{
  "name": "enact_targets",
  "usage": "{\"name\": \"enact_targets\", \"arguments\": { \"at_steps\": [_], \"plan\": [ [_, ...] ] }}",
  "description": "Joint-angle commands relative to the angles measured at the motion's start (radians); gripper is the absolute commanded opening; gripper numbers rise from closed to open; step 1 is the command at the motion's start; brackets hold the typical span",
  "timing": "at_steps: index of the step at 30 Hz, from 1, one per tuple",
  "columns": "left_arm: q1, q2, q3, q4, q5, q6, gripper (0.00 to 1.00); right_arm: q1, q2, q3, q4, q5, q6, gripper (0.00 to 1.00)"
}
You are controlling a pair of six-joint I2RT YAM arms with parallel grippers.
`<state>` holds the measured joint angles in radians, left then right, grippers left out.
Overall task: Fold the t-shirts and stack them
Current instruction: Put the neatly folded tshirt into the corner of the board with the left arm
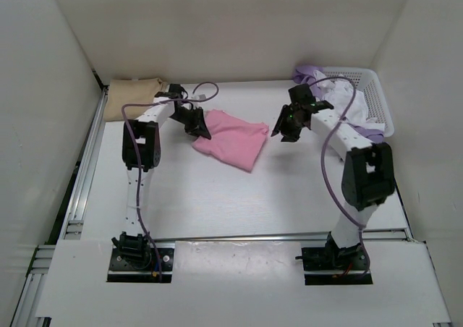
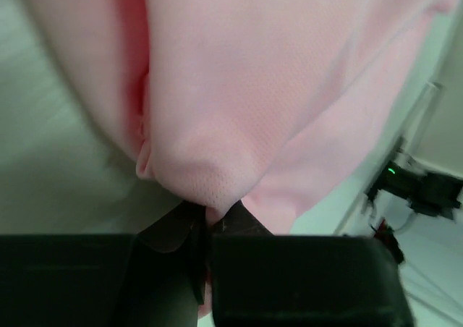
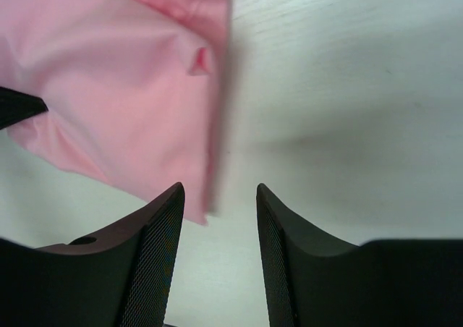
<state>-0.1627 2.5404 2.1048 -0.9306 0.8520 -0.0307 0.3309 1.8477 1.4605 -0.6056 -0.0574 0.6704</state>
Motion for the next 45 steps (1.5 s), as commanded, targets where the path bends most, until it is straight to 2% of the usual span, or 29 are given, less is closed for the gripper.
{"name": "enact_targets", "arguments": {
  "at_steps": [1,4,5,7,8,10,11,15,19,24,30,39,45],
  "plan": [
    [0.048,-0.155,0.003,-0.024,-0.399,0.031,0.10,-0.013,-0.157,-0.067,-0.036,0.131,-0.037,0.49],
    [0.048,-0.206,0.032,-0.034,-0.615,0.031,0.10,-0.013,-0.229,-0.091,-0.046,0.169,-0.065,0.49],
    [0.048,-0.206,0.032,-0.034,-0.765,0.031,0.10,-0.023,-0.243,-0.103,-0.071,0.182,-0.080,0.49],
    [0.037,-0.215,0.041,0.004,-0.932,0.031,0.10,-0.023,-0.272,-0.103,-0.083,0.203,-0.091,0.49],
    [0.025,-0.215,0.041,0.024,-1.088,0.031,0.10,-0.023,-0.272,-0.114,-0.083,0.217,-0.100,0.49],
    [0.011,-0.215,0.032,0.067,-1.226,0.031,0.10,-0.023,-0.294,-0.114,-0.095,0.217,-0.100,0.49],
    [0.002,-0.206,0.041,0.109,-1.337,0.031,0.10,-0.023,-0.294,-0.114,-0.105,0.229,-0.100,0.49],
    [0.002,-0.170,0.142,0.167,-1.513,0.031,0.10,-0.023,-0.303,-0.123,-0.105,0.238,-0.100,0.49],
    [0.002,-0.186,0.213,0.202,-1.541,0.031,0.10,-0.023,-0.312,-0.146,-0.114,0.238,-0.109,0.49],
    [0.011,-0.213,0.213,0.223,-1.532,0.031,0.10,-0.023,-0.332,-0.166,-0.132,0.268,-0.118,0.49],
    [0.110,-0.242,0.233,0.233,-1.550,0.031,0.10,-0.023,-0.341,-0.166,-0.141,0.289,-0.127,0.49],
    [0.184,-0.325,0.181,0.233,-1.421,0.031,0.10,-0.023,-0.331,-0.166,-0.141,0.298,-0.137,0.49],
    [0.230,-0.335,0.172,0.233,-1.412,0.031,0.10,-0.023,-0.312,-0.138,-0.151,0.298,-0.137,0.49]
  ]
}}
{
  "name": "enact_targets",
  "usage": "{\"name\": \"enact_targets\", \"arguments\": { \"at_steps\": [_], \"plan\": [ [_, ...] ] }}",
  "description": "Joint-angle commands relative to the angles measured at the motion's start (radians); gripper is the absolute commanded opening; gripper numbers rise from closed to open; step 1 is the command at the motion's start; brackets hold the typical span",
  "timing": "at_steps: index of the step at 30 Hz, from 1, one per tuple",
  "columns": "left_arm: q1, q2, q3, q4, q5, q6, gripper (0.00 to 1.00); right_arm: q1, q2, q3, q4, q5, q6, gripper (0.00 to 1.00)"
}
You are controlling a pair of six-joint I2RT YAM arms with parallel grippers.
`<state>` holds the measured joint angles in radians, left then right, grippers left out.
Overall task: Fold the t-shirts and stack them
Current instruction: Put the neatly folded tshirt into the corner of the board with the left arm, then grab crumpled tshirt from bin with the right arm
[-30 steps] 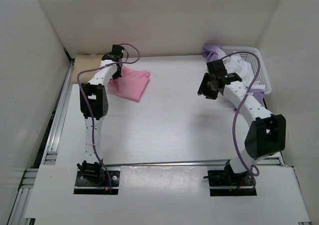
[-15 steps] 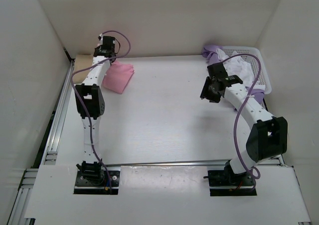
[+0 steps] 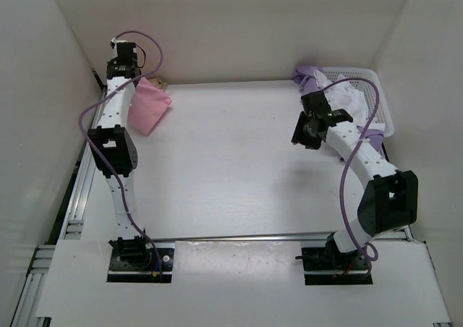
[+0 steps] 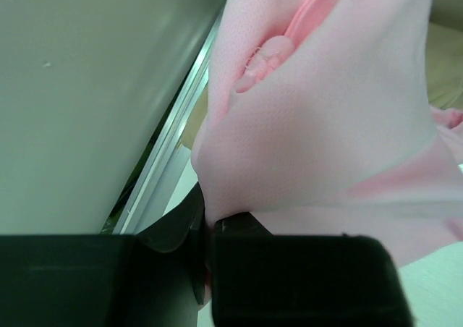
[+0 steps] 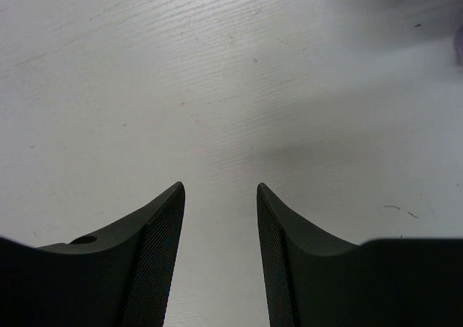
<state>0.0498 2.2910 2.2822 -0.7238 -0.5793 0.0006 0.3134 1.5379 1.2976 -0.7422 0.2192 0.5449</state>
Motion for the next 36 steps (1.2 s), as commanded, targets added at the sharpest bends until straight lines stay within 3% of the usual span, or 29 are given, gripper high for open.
{"name": "enact_targets", "arguments": {
  "at_steps": [1,7,10,12,16,21,26,27,28,29,33,36],
  "plan": [
    [0.028,-0.085,-0.015,0.026,0.019,-0.001,0.10,-0.005,-0.002,0.025,-0.014,0.022,-0.011,0.49],
    [0.076,-0.018,-0.015,0.026,0.053,-0.001,0.10,-0.005,0.027,0.043,-0.023,0.012,-0.020,0.51],
    [0.099,0.030,-0.027,0.026,0.030,-0.001,0.33,-0.005,0.036,0.063,-0.034,0.003,-0.020,0.51],
    [0.108,0.080,-0.027,0.026,-0.017,-0.001,0.57,-0.005,0.047,0.072,-0.034,0.003,-0.030,0.51],
    [0.151,0.113,0.020,0.026,-0.114,-0.001,0.73,-0.005,0.047,0.081,-0.043,-0.006,-0.030,0.51],
    [0.163,-0.003,-0.035,0.026,-0.068,-0.001,0.76,-0.005,0.027,0.081,-0.043,-0.006,-0.030,0.51],
    [0.096,-0.100,-0.168,0.026,-0.042,-0.001,0.81,-0.005,0.005,0.115,-0.052,0.005,-0.058,0.51],
    [0.081,-0.149,-0.199,0.026,-0.025,-0.001,0.83,-0.014,-0.005,0.132,-0.052,0.005,-0.071,0.51],
    [0.062,-0.175,-0.232,0.026,0.027,-0.001,0.96,-0.032,-0.005,0.176,-0.052,0.022,-0.082,0.52],
    [0.024,-0.203,-0.301,0.026,0.067,-0.001,1.00,-0.048,-0.005,0.204,-0.052,0.037,-0.091,0.55],
    [-0.038,-0.338,-0.410,-0.006,0.321,-0.001,1.00,-0.167,0.039,0.337,-0.033,0.150,-0.111,0.65],
    [-0.047,-0.415,-0.411,-0.038,0.542,-0.001,1.00,-0.305,0.195,0.455,-0.011,0.199,-0.111,0.68]
  ]
}}
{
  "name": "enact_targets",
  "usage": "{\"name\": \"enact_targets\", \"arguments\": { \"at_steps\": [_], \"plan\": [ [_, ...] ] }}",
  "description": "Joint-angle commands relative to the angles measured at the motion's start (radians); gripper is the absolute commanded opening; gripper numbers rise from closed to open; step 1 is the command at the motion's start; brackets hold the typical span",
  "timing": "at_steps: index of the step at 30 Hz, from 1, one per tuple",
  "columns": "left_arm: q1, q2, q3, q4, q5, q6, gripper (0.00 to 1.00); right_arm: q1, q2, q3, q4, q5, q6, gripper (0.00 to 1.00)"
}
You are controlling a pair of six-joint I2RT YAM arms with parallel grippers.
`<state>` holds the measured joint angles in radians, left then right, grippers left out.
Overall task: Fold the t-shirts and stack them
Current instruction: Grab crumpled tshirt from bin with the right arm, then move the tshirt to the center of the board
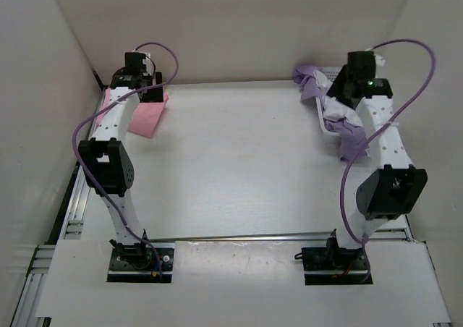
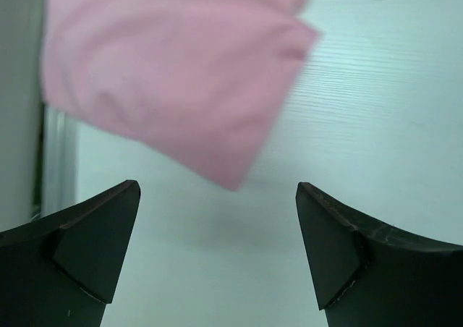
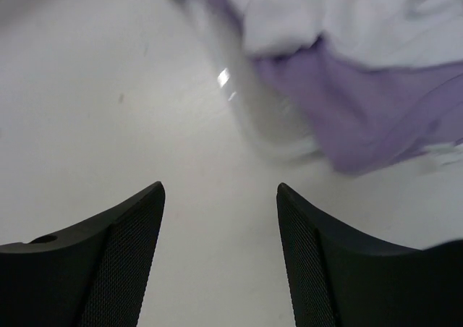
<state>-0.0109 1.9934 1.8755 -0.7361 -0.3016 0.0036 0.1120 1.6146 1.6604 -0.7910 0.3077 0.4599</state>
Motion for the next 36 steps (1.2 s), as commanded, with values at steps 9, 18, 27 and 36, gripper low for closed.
{"name": "enact_targets", "arguments": {
  "at_steps": [9,18,27,36],
  "plan": [
    [0.000,-0.189,0.062,-0.117,0.489,-0.004,1.00,-0.173,0.625,0.491,0.038,0.059,-0.063,0.67],
    [-0.078,-0.269,-0.062,-0.157,0.277,-0.004,1.00,-0.183,0.443,0.348,0.125,0.240,0.031,0.00],
    [-0.087,-0.398,-0.283,-0.166,0.230,-0.004,1.00,-0.164,0.023,0.187,0.246,0.303,-0.099,0.00],
    [-0.097,-0.590,-0.495,-0.166,0.162,-0.004,1.00,-0.020,-0.341,0.145,0.393,-0.235,-0.063,0.00]
  ]
}}
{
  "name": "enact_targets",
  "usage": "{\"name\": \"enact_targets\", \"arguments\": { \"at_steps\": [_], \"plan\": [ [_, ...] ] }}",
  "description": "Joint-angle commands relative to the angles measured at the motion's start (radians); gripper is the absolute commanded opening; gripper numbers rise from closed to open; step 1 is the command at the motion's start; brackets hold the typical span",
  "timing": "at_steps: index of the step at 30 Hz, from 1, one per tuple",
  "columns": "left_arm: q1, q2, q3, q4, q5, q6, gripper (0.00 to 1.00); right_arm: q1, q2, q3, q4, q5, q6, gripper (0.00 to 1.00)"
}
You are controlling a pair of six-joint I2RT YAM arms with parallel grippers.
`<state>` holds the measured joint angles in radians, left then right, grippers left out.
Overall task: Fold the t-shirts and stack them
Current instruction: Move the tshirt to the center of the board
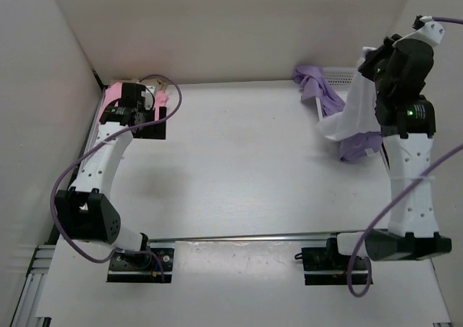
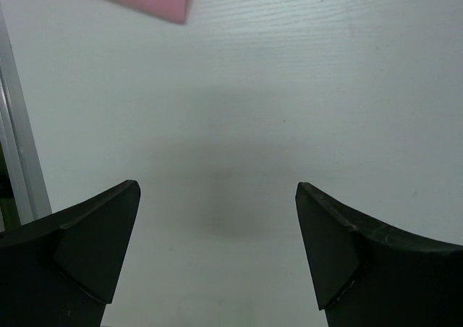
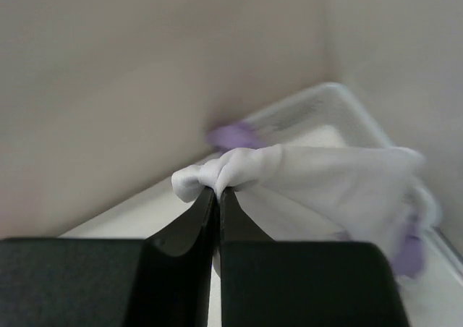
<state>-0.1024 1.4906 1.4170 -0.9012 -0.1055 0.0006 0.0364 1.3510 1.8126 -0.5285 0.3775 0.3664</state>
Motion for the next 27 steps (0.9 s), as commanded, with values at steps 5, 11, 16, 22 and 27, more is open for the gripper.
{"name": "enact_targets", "arguments": {
  "at_steps": [5,11,16,22,27],
  "plan": [
    [0.013,-0.162,-0.110,-0.001,-0.034,-0.001,1.00,0.370,-0.063,0.112,0.262,-0.561,0.083,0.00],
    [0.055,-0.210,-0.119,-0.001,-0.034,-0.001,1.00,0.617,0.022,0.200,0.243,-0.511,0.075,0.00],
    [0.064,-0.219,-0.128,-0.001,-0.054,-0.001,1.00,0.565,0.080,-0.053,-0.032,-0.142,0.247,0.13],
    [0.064,-0.210,-0.173,-0.001,-0.074,-0.001,1.00,0.526,0.329,-0.005,-0.413,-0.143,0.203,0.65],
    [0.043,-0.178,-0.268,-0.010,-0.117,-0.001,1.00,0.598,0.228,-0.287,-0.202,-0.187,0.192,0.66]
  ]
}}
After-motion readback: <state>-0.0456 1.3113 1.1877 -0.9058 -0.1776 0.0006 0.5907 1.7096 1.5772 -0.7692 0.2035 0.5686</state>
